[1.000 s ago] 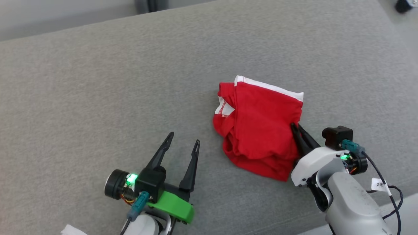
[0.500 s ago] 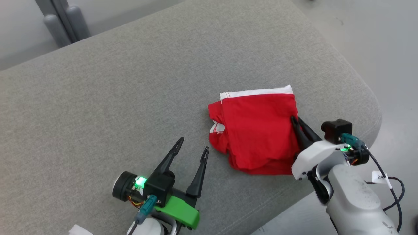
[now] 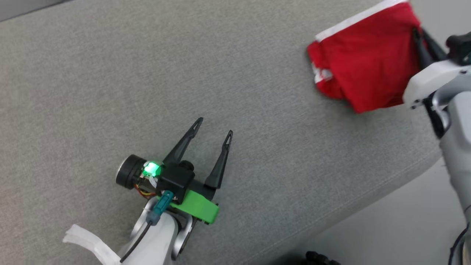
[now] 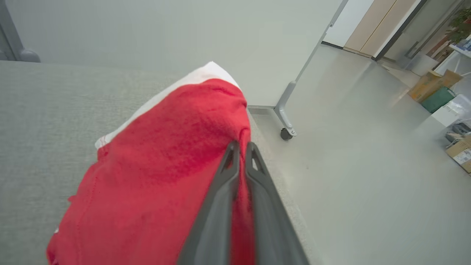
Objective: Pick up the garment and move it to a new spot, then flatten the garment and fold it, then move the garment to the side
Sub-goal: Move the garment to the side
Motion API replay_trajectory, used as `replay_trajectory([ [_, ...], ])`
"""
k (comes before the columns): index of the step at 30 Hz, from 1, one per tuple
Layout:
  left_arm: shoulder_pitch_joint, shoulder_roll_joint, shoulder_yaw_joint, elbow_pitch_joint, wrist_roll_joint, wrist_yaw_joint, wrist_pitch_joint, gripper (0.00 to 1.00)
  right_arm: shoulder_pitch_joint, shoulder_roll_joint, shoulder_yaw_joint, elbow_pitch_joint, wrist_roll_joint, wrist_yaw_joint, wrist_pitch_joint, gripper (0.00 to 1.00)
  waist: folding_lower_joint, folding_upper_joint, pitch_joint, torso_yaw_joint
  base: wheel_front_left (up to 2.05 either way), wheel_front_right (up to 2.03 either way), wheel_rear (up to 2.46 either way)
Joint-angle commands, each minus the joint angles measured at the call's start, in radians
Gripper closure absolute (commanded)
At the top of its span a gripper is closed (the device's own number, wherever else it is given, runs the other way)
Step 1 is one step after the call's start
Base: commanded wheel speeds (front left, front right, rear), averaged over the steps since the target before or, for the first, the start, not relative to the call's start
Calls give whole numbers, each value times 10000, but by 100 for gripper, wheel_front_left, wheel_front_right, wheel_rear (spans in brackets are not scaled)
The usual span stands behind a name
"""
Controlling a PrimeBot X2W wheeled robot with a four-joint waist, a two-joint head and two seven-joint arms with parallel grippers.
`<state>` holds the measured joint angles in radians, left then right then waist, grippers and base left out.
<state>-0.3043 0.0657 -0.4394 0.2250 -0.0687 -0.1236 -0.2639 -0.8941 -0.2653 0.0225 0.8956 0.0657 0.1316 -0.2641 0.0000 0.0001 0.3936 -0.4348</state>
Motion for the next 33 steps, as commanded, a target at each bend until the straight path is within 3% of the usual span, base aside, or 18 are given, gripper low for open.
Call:
replay_trajectory([
  [1,-353,120,58,-94,46,-48,-6,0,-379,-284,-332,216,-271,-19,-1,100,0,-1,1852,1631,0,0,0],
  [5,-665,219,104,-240,99,-59,-6,0,-1119,-1147,-1525,884,-1103,-19,-1,100,0,-1,2403,2063,0,0,0],
  [9,-809,253,144,-274,75,-72,-6,0,-1442,-1528,-2798,1328,-1952,-19,1,100,0,-1,2638,2324,0,0,0],
  [11,-857,255,212,-244,42,-70,5,0,-1460,-1477,-3694,1227,-2622,-19,-1,0,0,-1,2665,2401,0,0,0],
  [14,-726,263,341,-158,-48,-55,18,0,-1175,-849,-5140,304,-3638,-19,1,0,0,-1,2427,2454,0,0,0],
  [19,-514,161,463,-234,-127,-58,15,0,-991,-159,-5673,-863,-4057,-19,-1,0,0,-1,1978,2530,0,0,0],
  [27,-99,-37,736,-282,-164,-42,2,0,-196,685,-4585,-2933,-2994,-19,1,0,0,-1,942,2748,0,0,0],
  [33,310,-104,1406,-113,-220,247,-2,0,1001,1269,-3293,-4107,-1770,-19,-1,0,0,-1,-95,3012,0,0,0],
])
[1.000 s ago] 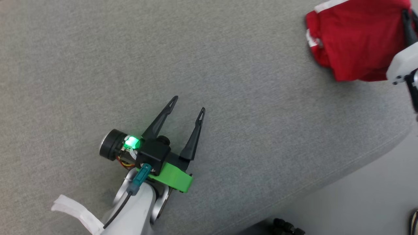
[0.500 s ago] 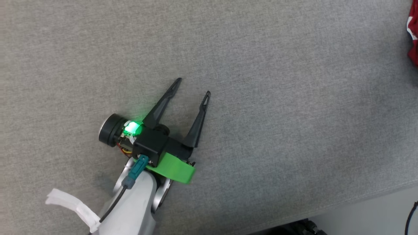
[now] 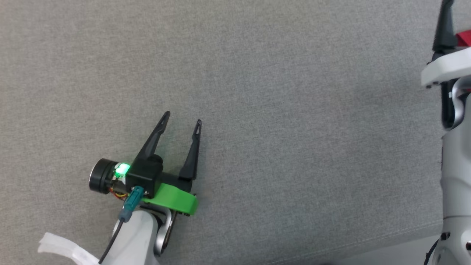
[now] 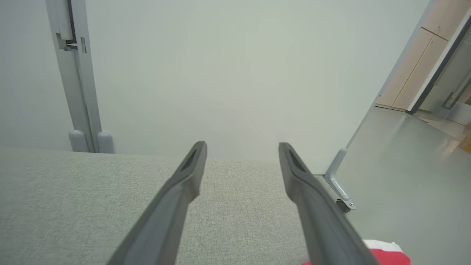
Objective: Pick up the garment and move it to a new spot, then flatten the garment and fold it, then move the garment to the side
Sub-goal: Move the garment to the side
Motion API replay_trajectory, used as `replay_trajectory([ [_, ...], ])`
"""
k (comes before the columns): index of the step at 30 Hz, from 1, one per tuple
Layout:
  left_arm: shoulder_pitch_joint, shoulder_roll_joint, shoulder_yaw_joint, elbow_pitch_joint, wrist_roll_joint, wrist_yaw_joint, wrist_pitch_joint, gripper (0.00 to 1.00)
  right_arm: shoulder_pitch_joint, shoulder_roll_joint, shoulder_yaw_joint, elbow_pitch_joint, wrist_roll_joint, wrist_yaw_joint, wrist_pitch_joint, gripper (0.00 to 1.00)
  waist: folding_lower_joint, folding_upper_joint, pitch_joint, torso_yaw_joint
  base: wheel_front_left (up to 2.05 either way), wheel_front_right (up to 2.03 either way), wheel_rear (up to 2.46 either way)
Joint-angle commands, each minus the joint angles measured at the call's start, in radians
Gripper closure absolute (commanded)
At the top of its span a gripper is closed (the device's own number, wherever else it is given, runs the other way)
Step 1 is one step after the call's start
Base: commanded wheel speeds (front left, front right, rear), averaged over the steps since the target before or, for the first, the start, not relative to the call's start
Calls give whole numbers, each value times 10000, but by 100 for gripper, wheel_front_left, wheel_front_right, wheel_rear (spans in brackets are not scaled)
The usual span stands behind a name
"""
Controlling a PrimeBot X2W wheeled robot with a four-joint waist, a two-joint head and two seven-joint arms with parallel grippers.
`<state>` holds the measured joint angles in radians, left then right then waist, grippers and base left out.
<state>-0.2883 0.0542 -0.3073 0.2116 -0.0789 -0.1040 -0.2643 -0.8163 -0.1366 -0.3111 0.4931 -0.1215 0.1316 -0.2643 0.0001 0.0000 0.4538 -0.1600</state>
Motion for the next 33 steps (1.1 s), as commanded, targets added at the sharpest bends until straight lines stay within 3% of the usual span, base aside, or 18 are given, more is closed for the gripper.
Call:
replay_trajectory([
  [1,201,9,207,43,-114,115,2,0,412,50,231,-220,248,-19,1,0,-1,0,-839,308,0,0,0],
  [7,637,-6,1182,272,-113,499,0,0,1920,537,1099,-461,1327,-19,3,0,-1,0,-1886,583,0,0,0],
  [16,1602,-16,2300,716,30,720,0,0,4112,799,1963,-113,1739,-17,1,0,-1,0,-3249,1020,0,0,0],
  [25,2544,-21,2671,1084,-194,967,0,0,5764,835,2307,-262,2206,-17,1,0,-1,0,-4194,1280,0,0,0],
  [33,2877,-22,2658,1029,-430,1052,0,0,6252,829,2292,-320,2491,-17,3,0,-1,0,-4291,1455,0,0,0],
])
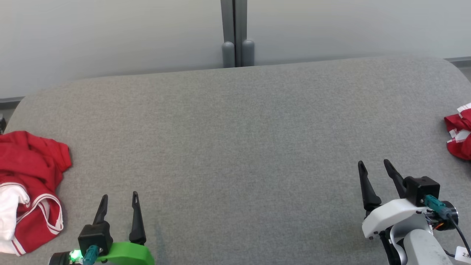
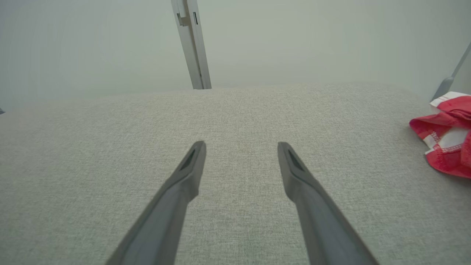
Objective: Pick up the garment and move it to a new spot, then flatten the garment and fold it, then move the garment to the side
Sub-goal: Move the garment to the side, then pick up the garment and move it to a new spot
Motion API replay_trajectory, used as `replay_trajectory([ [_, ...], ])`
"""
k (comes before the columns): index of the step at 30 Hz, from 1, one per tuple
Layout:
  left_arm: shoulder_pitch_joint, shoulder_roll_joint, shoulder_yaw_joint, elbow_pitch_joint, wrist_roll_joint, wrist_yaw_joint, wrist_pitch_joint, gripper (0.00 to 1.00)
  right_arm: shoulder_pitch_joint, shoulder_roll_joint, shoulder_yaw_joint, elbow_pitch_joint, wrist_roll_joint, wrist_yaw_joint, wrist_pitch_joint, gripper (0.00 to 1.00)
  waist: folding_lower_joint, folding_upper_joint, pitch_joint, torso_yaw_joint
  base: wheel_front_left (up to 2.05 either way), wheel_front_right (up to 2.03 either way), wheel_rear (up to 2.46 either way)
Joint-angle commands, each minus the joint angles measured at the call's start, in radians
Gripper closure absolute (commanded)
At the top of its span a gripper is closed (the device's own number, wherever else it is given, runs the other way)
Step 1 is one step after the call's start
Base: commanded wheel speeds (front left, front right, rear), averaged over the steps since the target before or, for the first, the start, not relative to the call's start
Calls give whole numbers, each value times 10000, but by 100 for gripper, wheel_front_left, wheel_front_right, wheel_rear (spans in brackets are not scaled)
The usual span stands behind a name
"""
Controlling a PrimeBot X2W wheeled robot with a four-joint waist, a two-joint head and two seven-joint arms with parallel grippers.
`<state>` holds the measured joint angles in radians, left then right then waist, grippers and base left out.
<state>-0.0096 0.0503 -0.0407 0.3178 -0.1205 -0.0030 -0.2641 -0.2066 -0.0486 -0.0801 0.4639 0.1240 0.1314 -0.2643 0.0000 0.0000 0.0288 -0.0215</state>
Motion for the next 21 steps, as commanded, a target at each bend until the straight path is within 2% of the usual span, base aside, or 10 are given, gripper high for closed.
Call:
replay_trajectory([
  [1,100,16,-27,-48,-44,59,-2,0,142,-51,-36,-32,55,-15,1,0,0,0,-30,95,0,0,0],
  [6,-39,18,-35,-12,-206,98,-2,0,-43,-44,110,-101,91,-15,1,0,0,0,128,350,0,0,0],
  [10,-242,20,26,44,-358,135,-2,0,-154,-45,365,-198,234,-15,1,0,0,0,351,875,0,0,0],
  [21,-474,22,335,278,-881,259,-2,0,-569,-51,924,-102,426,-15,3,0,0,0,962,3163,0,0,0],
])
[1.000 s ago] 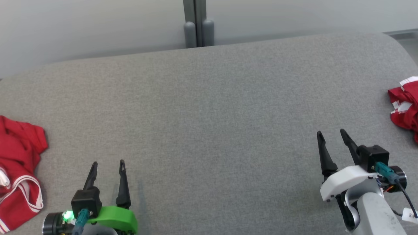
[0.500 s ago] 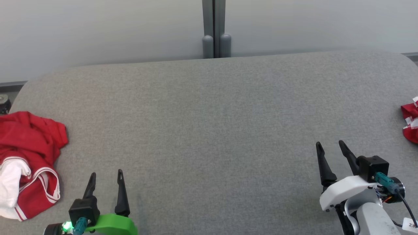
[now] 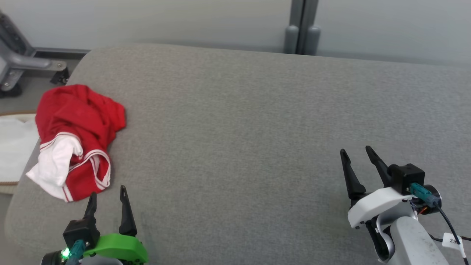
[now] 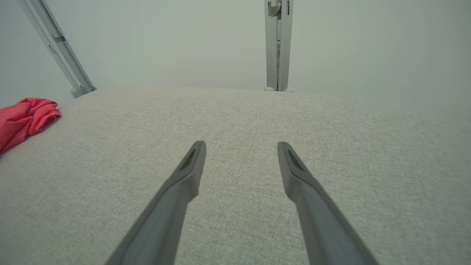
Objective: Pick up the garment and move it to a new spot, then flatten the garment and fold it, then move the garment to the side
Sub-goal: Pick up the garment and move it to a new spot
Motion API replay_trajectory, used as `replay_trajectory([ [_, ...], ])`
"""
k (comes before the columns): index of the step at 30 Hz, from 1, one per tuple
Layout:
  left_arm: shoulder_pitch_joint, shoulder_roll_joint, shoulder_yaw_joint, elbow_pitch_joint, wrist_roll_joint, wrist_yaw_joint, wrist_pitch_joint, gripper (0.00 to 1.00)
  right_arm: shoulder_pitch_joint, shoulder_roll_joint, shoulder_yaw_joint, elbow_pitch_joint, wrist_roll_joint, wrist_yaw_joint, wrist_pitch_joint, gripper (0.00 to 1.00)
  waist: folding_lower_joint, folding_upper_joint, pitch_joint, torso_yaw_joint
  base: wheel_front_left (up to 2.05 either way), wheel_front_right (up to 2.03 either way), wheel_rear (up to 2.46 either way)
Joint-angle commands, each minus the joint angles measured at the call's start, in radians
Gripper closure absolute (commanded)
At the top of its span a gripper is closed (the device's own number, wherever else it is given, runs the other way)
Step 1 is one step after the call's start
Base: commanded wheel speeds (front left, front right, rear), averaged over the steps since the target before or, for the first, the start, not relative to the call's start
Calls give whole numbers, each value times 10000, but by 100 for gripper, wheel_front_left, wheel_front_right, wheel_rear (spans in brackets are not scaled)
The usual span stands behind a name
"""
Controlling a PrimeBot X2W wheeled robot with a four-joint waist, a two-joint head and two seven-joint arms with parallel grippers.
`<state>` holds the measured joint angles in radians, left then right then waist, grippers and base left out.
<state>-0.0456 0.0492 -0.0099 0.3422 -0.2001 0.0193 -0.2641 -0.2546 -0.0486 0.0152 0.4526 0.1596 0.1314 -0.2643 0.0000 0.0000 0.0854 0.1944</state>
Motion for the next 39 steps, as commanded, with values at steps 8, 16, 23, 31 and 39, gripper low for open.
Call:
replay_trajectory([
  [8,5,29,272,233,-500,-223,-2,0,-235,-50,154,193,153,-15,1,0,0,0,541,2021,0,0,0],
  [16,-647,29,454,638,-866,-781,-1,0,-530,-53,210,207,-142,-15,1,0,0,0,1043,2029,0,0,0],
  [23,-2487,341,912,1413,-718,-1417,-3,0,-1243,-56,156,-138,-612,-15,3,0,0,0,2322,1542,0,0,0],
  [31,-4900,1566,81,2921,-1342,-1507,-3,0,-1966,-135,215,-539,-1120,-15,1,0,0,0,3672,988,0,0,0],
  [39,-6804,2442,-901,5689,-2198,-1508,210,0,-2216,-252,155,-588,-1261,-18,5,0,0,0,4341,485,0,0,0],
])
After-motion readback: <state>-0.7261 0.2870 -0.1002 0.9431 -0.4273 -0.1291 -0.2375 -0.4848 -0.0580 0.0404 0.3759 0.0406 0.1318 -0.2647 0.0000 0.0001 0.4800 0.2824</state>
